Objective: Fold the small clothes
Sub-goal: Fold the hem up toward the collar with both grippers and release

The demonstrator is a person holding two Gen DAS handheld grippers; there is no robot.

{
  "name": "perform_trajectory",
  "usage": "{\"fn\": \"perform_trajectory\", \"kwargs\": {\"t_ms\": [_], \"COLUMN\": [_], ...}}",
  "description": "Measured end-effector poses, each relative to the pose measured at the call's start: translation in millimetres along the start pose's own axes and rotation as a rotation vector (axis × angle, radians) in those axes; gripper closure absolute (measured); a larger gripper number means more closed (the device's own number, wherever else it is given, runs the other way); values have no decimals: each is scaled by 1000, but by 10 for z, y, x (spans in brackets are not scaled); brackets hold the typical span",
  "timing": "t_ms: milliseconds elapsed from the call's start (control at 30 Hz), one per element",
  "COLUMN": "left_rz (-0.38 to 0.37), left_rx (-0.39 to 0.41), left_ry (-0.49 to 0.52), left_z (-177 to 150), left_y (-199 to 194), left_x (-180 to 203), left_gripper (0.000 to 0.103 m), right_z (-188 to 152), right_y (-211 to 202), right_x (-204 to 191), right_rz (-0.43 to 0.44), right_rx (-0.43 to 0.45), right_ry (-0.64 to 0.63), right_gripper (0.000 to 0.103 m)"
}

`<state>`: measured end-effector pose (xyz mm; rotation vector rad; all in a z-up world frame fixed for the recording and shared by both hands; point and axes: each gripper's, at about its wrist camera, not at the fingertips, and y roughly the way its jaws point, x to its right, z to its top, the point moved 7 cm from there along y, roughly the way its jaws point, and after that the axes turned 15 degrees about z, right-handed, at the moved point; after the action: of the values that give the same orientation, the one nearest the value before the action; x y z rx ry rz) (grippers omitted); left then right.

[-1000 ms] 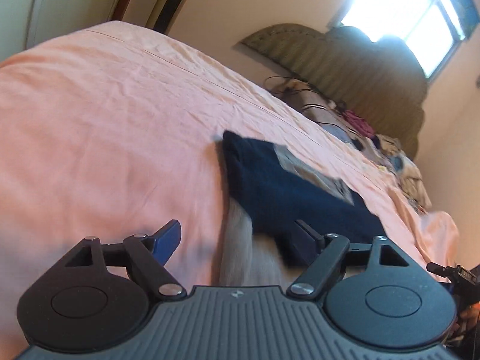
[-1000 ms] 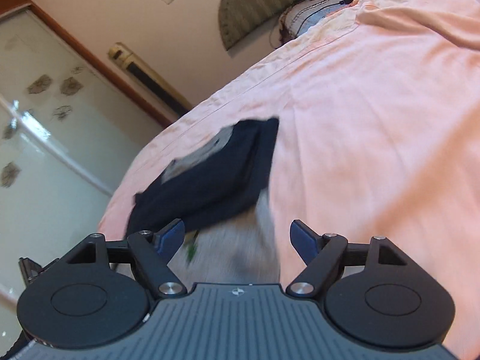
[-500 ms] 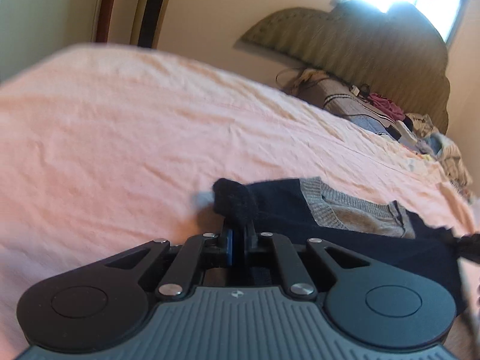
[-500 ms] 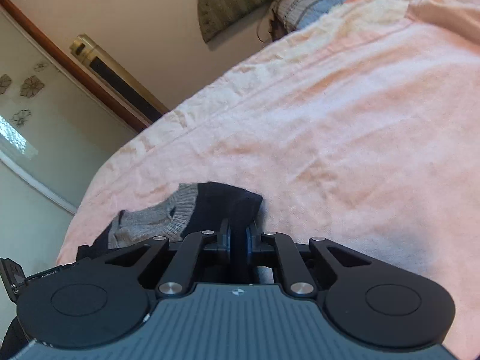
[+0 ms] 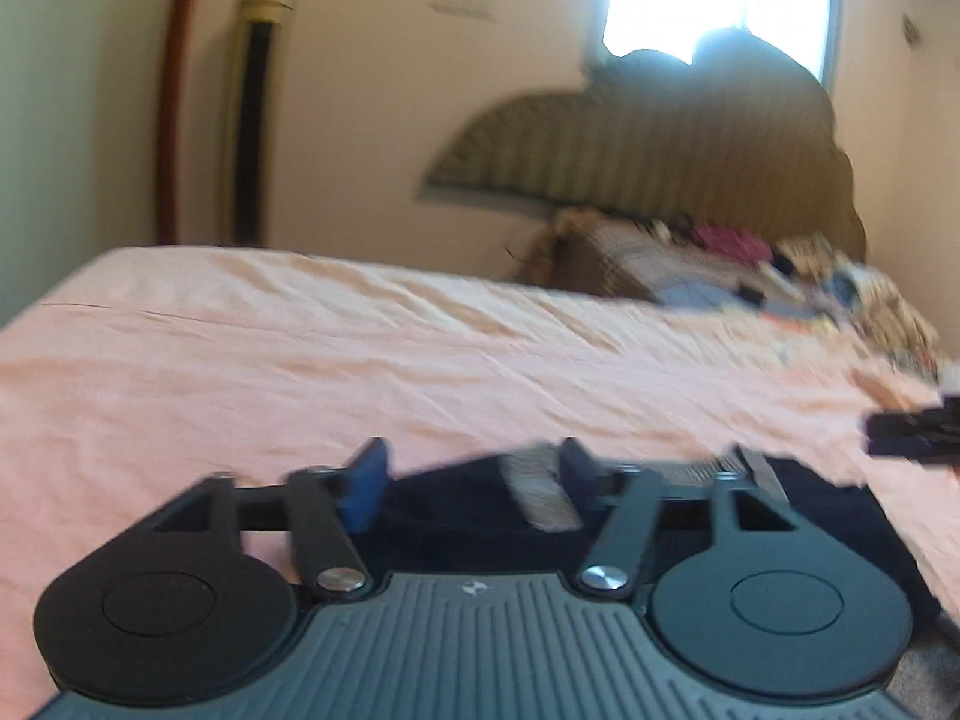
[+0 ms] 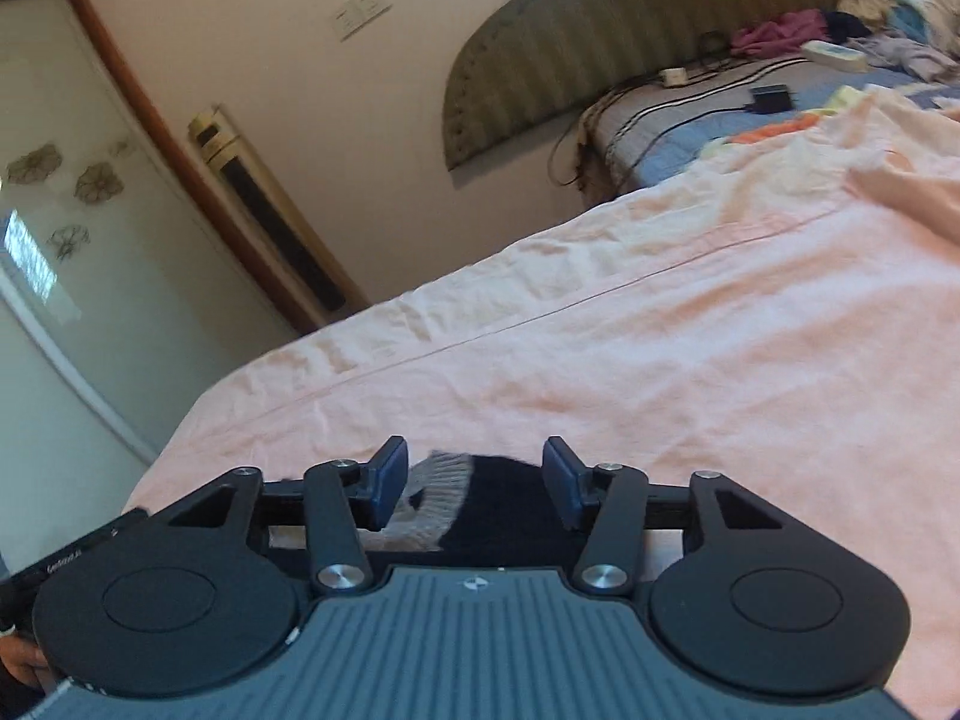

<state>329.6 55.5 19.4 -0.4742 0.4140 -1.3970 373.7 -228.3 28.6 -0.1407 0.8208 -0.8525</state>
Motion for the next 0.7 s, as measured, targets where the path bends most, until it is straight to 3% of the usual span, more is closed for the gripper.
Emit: {"fn": "perform_trajectory", "kwargs": {"t_ms": [33, 133, 167, 233, 333, 367, 433, 533, 600, 700], "left_rz": [-4, 10, 35, 80, 103, 131, 184, 217, 212, 88], "left_rx": [-32, -190, -197, -170, -193, -183, -139, -95, -25, -20], "left_ry": [58, 169, 190, 241, 222, 232, 231, 260, 208, 81], "left_z": [-52, -209, -219, -179, -56, -29, -16, 32, 108, 28], "left_y": [125, 558, 658, 788, 975, 1040, 1090, 954, 689, 233], "left_x": [211, 591, 639, 715, 743, 750, 734, 732, 607, 398], "left_gripper": [37, 37, 37, 37, 35, 35, 34, 35, 36, 35], "right_z": [-43, -174, -217, -186, -123, -143, -135, -104, -43, -146], "right_y": [196, 760, 901, 1018, 1132, 1182, 1204, 1118, 864, 354], "right_x": [-66, -161, -105, -95, -29, -3, 96, 98, 18, -274], "right_rz": [-18, -80, -114, -169, -241, -289, -309, -316, -294, -151], "right_rx": [-46, -188, -241, -233, -224, -232, -195, -194, -125, -18], "right_ry": [-36, -120, -113, -187, -253, -311, -282, -260, -217, -165], "right_gripper": [36, 38, 36, 36, 36, 29, 11, 11, 15, 6]}}
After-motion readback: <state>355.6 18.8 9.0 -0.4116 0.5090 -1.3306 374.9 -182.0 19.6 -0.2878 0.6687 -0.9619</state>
